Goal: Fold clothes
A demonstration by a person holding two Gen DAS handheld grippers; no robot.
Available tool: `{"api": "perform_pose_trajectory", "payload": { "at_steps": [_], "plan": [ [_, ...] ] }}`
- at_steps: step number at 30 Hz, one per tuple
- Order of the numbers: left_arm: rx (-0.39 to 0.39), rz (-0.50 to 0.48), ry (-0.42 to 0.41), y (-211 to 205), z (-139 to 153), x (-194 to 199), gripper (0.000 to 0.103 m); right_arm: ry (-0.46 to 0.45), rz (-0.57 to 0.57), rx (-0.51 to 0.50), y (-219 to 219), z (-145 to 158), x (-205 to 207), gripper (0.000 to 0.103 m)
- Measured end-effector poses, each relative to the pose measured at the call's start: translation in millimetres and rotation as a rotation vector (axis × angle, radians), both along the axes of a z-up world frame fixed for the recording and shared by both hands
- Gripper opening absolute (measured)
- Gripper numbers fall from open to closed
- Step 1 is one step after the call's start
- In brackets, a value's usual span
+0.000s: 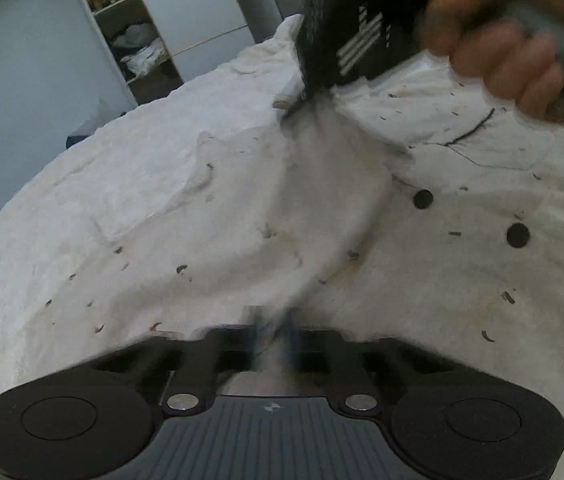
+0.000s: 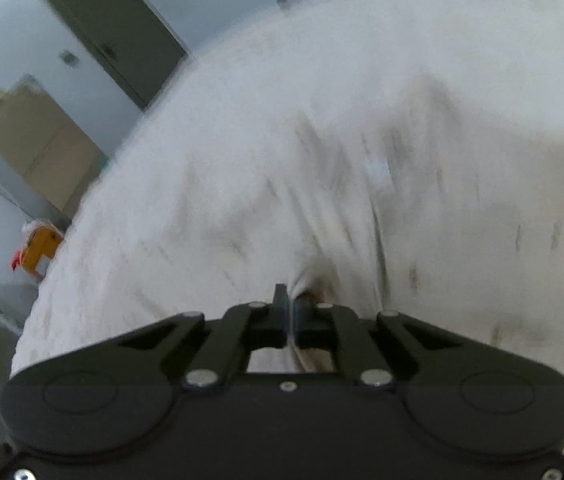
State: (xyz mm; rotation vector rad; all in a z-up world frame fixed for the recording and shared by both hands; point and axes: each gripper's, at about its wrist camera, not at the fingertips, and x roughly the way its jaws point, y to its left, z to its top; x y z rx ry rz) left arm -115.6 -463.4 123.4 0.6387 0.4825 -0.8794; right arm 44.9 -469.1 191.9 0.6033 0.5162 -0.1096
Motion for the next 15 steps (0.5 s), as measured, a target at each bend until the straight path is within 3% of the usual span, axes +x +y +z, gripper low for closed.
{"api": "perform_pose_trajectory", "payload": {
  "at_steps": [4,5,6,8,10,11,13,15],
  "plan": [
    [-0.031,-0.041,0.052,18.5,11.1,0.0,0.000,0.203,0.060,-0.090,5.6,-11.3,9.3,0.010],
    [-0.028,-0.042,0.053,20.2,11.3,0.0,0.000,0.356,0.079,-0.111,4.3,-32.7,18.3,0.010],
    [-0.021,-0.049,0.054,22.0,10.8,0.2,0.000,0.396,0.064,-0.132,3.2,-42.0,20.4,0.014],
    [-0.007,-0.061,0.056,24.5,9.5,0.7,0.000,0.401,0.032,-0.101,-4.4,-50.4,18.8,0.029],
    [0.008,-0.059,0.052,17.4,4.8,0.2,0.001,0.389,0.003,-0.066,-12.0,-55.8,16.8,0.032],
    [0.024,-0.067,0.027,16.4,3.2,-2.9,0.007,0.375,-0.010,-0.048,-15.8,-57.0,15.8,0.035],
    [0.050,-0.067,-0.029,9.7,-2.2,-7.3,0.029,0.352,-0.044,-0.022,-24.3,-59.9,14.2,0.039],
    [0.071,-0.083,-0.073,3.4,-8.0,-11.0,0.030,0.339,-0.074,0.015,-33.9,-61.2,18.3,0.042]
  ]
}}
